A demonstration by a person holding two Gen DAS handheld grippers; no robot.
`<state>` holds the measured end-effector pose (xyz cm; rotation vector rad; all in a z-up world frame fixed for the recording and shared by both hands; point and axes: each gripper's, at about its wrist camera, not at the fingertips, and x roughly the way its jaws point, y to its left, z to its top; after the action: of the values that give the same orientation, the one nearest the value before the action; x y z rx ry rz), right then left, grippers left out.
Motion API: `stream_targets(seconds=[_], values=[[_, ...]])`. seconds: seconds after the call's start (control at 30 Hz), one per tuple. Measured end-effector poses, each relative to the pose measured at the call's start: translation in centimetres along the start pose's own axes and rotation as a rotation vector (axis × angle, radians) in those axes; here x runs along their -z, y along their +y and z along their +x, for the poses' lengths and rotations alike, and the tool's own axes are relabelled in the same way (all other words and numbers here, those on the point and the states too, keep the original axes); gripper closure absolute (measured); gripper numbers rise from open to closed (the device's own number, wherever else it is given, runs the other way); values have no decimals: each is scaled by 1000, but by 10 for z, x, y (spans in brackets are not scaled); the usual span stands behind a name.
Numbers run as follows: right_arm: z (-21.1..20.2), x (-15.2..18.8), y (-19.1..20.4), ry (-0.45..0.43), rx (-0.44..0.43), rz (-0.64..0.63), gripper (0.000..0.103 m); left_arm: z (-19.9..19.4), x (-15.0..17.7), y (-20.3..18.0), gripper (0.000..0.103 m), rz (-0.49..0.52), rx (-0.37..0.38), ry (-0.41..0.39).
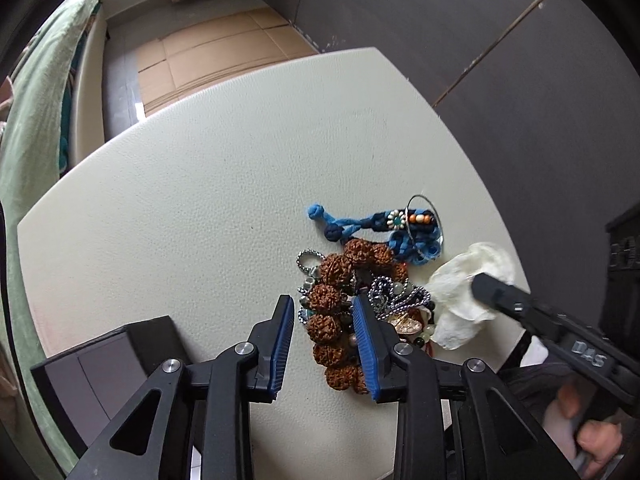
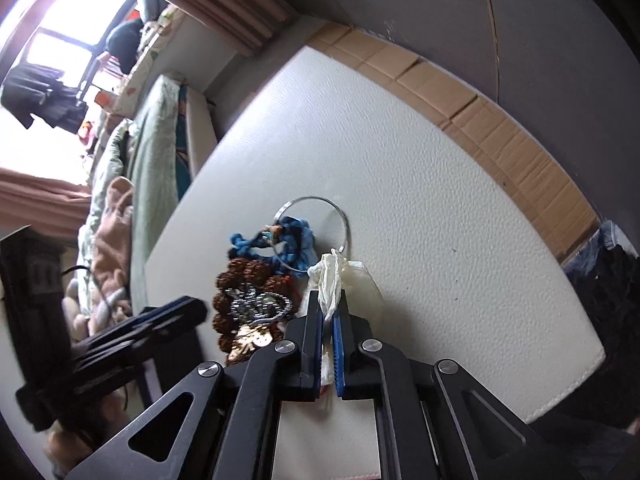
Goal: Organize jewelry
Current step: 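Grasp brown bead bracelet with left tool while right tool grasps white cloth pouch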
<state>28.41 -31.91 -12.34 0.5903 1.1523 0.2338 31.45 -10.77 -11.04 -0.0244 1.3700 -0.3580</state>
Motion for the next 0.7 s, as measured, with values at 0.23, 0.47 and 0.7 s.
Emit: stream_targets(seconds=[0.23, 0.47, 0.7], values=[[-27, 0, 7, -72, -30, -32, 97, 20, 5, 8, 71, -38, 4, 46], [-34, 1, 10, -90, -32, -30, 97, 4, 11, 11, 83, -32, 44, -8], [-43, 1, 13, -123, -53, -45, 97, -49, 21, 2, 83, 0, 99, -106]])
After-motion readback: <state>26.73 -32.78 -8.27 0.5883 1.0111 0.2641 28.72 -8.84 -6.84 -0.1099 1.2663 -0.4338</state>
